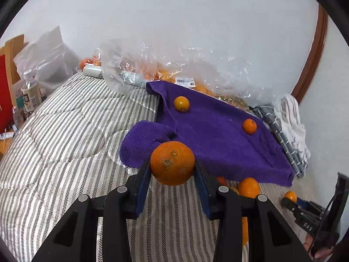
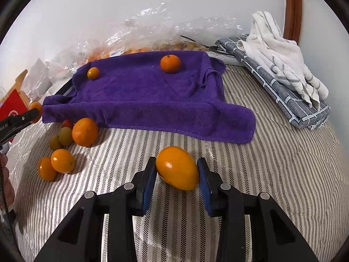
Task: Organize fruits
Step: 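Carry the oval orange over the towel while the left tool carries its large orange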
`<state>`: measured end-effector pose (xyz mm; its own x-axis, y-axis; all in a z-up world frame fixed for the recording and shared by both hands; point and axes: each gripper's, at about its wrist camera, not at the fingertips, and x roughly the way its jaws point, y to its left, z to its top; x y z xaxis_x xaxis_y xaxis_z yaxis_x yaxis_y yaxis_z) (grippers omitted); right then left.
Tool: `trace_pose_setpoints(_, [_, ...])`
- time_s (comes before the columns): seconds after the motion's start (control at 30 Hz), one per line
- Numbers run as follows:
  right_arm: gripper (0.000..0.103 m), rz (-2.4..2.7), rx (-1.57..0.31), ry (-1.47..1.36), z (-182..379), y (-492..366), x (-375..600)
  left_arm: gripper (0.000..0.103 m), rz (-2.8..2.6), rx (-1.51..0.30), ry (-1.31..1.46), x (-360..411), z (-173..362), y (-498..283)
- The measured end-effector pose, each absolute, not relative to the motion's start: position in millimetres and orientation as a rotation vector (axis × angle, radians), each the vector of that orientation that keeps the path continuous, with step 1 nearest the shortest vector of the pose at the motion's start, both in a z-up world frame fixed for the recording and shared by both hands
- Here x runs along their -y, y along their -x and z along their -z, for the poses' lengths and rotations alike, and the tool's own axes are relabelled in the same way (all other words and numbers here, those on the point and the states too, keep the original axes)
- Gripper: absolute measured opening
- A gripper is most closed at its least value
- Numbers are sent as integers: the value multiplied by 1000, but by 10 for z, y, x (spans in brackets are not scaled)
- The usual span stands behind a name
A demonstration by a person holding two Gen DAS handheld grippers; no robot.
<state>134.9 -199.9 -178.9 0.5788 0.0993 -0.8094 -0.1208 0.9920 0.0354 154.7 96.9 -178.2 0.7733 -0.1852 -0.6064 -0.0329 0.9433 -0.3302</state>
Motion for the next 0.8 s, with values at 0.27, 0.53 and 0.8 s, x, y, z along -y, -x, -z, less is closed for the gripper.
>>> trace_pose_setpoints(0.27, [37, -121, -945, -6, 1760, -1301, 2063, 38, 103, -660, 370, -1014, 1740, -1472])
trace_pose_setpoints(0.53, [37, -97, -914, -9, 1492, -1272, 2126, 38, 157, -631, 383, -997, 1649, -1416])
trace_pose_setpoints(0.8, [37, -116, -846, -2, 1053, -1519, 2088, 38, 172, -652, 356, -1019, 1329, -1217])
